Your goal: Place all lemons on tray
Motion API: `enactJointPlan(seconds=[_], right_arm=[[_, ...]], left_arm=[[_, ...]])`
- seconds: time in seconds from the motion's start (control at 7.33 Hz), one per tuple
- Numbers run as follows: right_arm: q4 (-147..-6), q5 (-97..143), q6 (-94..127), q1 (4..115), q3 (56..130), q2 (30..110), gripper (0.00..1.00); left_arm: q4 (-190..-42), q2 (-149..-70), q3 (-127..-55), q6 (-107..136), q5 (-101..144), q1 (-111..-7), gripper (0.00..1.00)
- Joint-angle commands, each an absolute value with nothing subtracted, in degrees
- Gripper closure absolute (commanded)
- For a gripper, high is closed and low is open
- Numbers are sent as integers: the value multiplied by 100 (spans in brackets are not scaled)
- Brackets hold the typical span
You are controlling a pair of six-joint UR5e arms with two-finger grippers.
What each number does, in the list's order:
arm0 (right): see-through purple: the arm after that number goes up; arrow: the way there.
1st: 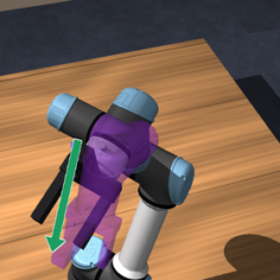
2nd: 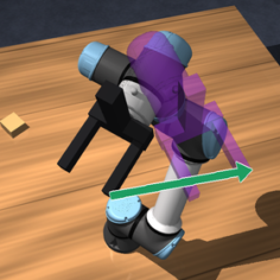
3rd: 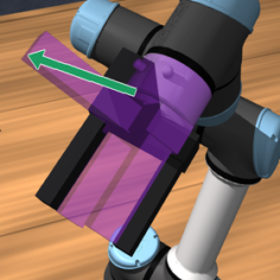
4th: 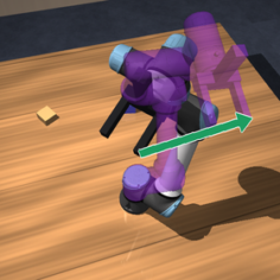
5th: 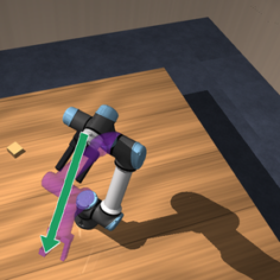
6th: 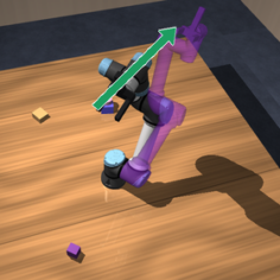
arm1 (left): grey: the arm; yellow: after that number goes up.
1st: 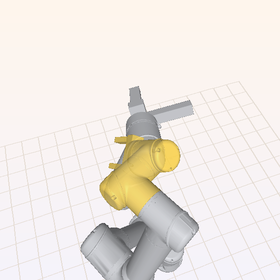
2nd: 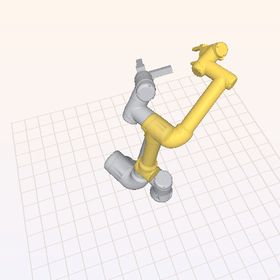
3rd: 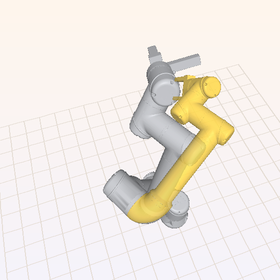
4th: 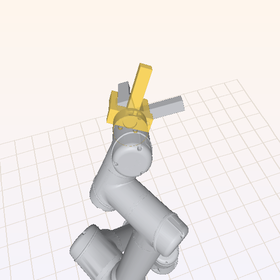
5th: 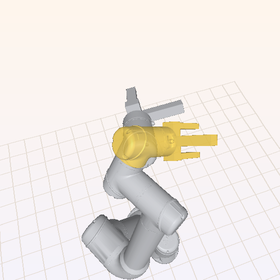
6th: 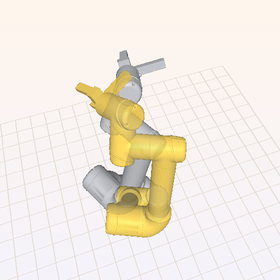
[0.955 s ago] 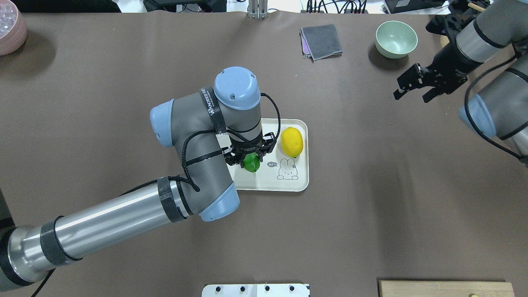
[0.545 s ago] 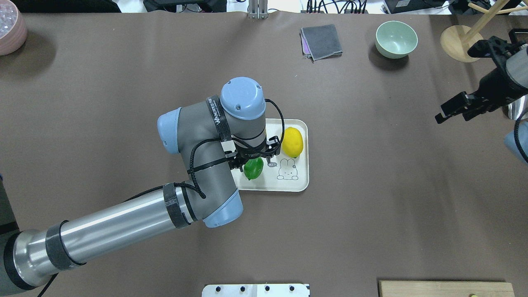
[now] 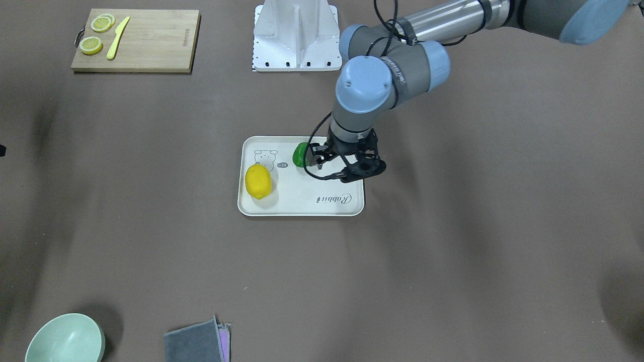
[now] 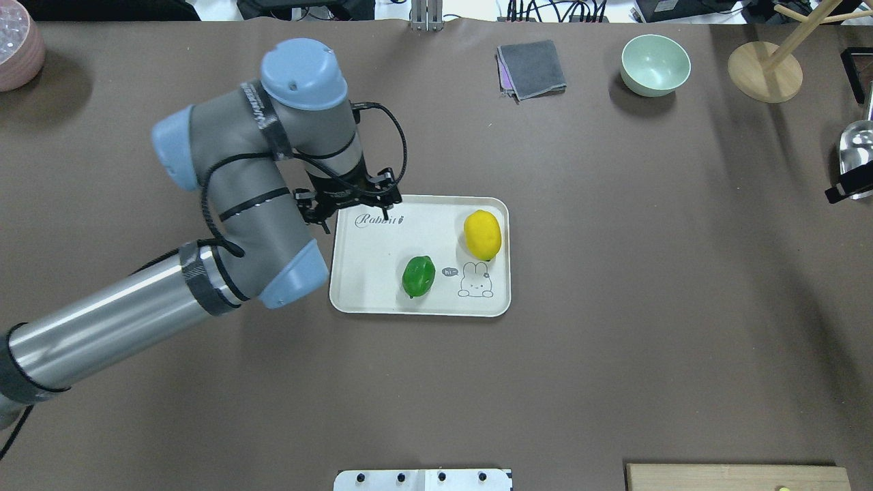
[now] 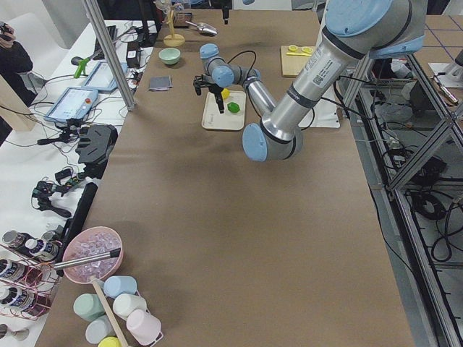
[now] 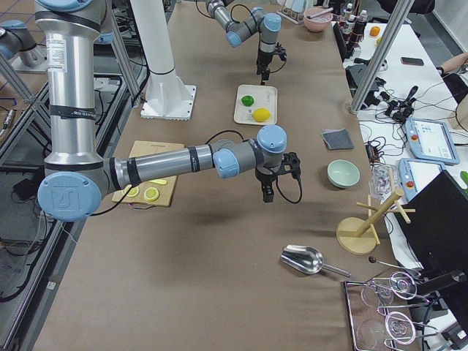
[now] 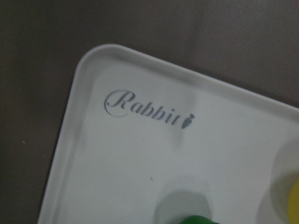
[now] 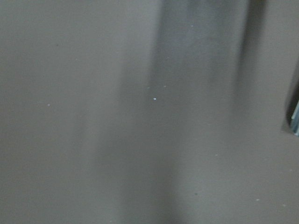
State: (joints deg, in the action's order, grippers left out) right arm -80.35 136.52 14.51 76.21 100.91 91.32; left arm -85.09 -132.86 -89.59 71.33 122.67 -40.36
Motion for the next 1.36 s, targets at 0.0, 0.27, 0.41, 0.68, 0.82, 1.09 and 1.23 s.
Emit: enactJointPlan(seconds=[0.0, 0.27, 0.41, 0.68, 0.82, 1.09, 1.23], right_arm=[[-8112, 13570, 1195, 8224, 9547, 9097, 1], [-8453, 13325, 1056, 8559, 9475, 9036, 1], [-8525, 13159, 663, 8717, 9405, 9026, 1], [-8973, 13201, 633, 8789, 9466, 8921, 1], [-8982, 13227, 633, 8806, 9457, 8921, 1], [-9000, 13350, 633, 8815, 9448, 8921, 1], [-9009, 13377, 633, 8815, 9448, 8930, 1]], left_arm=[[-8183, -12151, -9754, 5396, 12410, -4839, 2], [-8183, -11438, -9808, 4015, 12901, -5630, 2], [-8191, -10965, -10017, 3590, 12902, -5790, 2], [-8262, -9883, -10326, 2406, 12920, -6360, 2], [-8262, -9505, -10397, 1895, 12911, -6703, 2], [-8349, -8888, -10407, 1058, 12911, -7205, 2], [-8367, -8677, -10371, 802, 12911, -7468, 2]])
